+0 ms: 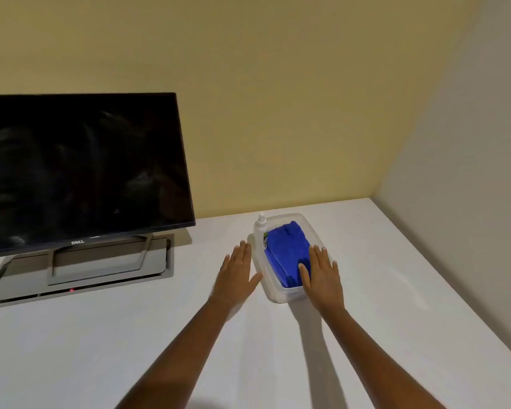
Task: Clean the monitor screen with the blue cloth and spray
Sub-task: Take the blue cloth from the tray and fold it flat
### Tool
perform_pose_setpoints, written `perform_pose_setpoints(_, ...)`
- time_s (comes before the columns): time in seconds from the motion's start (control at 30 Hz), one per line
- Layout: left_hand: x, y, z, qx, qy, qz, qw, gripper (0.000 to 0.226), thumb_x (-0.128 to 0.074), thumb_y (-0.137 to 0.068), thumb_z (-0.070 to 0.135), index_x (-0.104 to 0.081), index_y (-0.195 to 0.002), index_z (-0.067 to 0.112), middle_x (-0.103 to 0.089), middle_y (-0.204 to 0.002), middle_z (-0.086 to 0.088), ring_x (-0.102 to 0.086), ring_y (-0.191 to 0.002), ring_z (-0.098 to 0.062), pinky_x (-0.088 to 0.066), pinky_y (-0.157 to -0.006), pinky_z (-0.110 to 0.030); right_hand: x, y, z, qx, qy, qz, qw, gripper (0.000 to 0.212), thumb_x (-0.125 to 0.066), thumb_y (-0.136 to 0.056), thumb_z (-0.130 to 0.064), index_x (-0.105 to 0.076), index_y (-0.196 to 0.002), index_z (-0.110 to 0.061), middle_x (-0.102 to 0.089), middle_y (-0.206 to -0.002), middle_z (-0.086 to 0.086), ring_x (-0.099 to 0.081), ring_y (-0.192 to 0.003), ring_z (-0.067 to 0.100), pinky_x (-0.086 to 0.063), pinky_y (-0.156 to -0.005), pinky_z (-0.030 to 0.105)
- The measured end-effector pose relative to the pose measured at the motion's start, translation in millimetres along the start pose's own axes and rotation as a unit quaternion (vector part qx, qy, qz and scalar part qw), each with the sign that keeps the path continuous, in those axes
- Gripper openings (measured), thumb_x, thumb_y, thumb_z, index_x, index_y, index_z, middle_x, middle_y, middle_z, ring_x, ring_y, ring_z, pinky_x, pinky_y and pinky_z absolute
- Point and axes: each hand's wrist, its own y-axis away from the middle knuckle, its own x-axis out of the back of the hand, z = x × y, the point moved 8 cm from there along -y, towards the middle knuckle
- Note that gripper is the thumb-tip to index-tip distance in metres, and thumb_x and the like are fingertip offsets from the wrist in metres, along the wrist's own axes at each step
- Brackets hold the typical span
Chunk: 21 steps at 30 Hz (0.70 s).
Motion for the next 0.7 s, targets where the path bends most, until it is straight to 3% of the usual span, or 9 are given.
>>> perform_pose_setpoints(0.17,-9.9,-22.3,14.4,-0.003,0.056,-0.069,0.996,0.081,-0.046,-0.091,0.042,0.003,-0.146,0.008,0.002,-0.158,-0.009,-0.004,-0.146,-0.023,-0.006,-0.118,-0.039,-1.7,-12.3,24.4,-0.038,0.028,-0.028,0.998,0.054,-0.026,-0.101,-0.034,-0.014,-0.148,-0.010,-0.014,-0.158,0.006,-0.011,-0.146,0.021,-0.009,-0.119,0.040)
perform_pose_setpoints(0.37,-14.4,-38.1,24.9,-0.012,0.060,-0.107,0.992,0.084,-0.051,-0.090,0.036,0.006,-0.146,0.010,0.005,-0.158,-0.007,0.000,-0.146,-0.021,-0.001,-0.117,-0.040,-3.0,-28.3,9.6,0.038,0.114,-0.045,0.992,0.055,-0.035,-0.098,-0.025,-0.014,-0.146,-0.007,-0.016,-0.156,0.007,-0.016,-0.144,0.022,-0.012,-0.119,0.039)
perform_pose_setpoints(0.5,-14.9,-45.1,28.2,-0.011,0.028,-0.129,0.991,0.088,-0.054,-0.088,0.036,0.007,-0.145,0.009,0.007,-0.157,-0.009,0.002,-0.146,-0.021,-0.001,-0.117,-0.041,-21.0,-41.9,-1.5,0.032,0.097,-0.147,0.984,0.074,-0.053,-0.091,-0.036,-0.014,-0.144,-0.004,-0.018,-0.154,0.011,-0.028,-0.139,0.026,-0.036,-0.109,0.036)
perform_pose_setpoints(0.6,-16.0,-48.1,29.1,-0.008,-0.004,-0.143,0.990,0.090,-0.055,-0.088,0.036,0.008,-0.145,0.007,0.010,-0.157,-0.010,0.004,-0.146,-0.022,-0.001,-0.117,-0.041,-36.9,-50.4,2.1,0.005,0.113,-0.227,0.967,0.097,-0.064,-0.081,-0.046,-0.006,-0.145,-0.001,-0.012,-0.155,0.013,-0.017,-0.143,0.027,-0.034,-0.112,0.041)
perform_pose_setpoints(0.7,-17.4,-49.6,29.2,-0.006,-0.023,-0.149,0.989,0.091,-0.055,-0.087,0.037,0.008,-0.145,0.007,0.011,-0.157,-0.011,0.005,-0.146,-0.022,-0.001,-0.118,-0.041,-50.6,-52.2,8.6,-0.008,0.138,-0.297,0.945,0.108,-0.067,-0.077,-0.050,0.001,-0.146,-0.003,-0.002,-0.156,0.016,-0.007,-0.145,0.031,-0.028,-0.114,0.045)
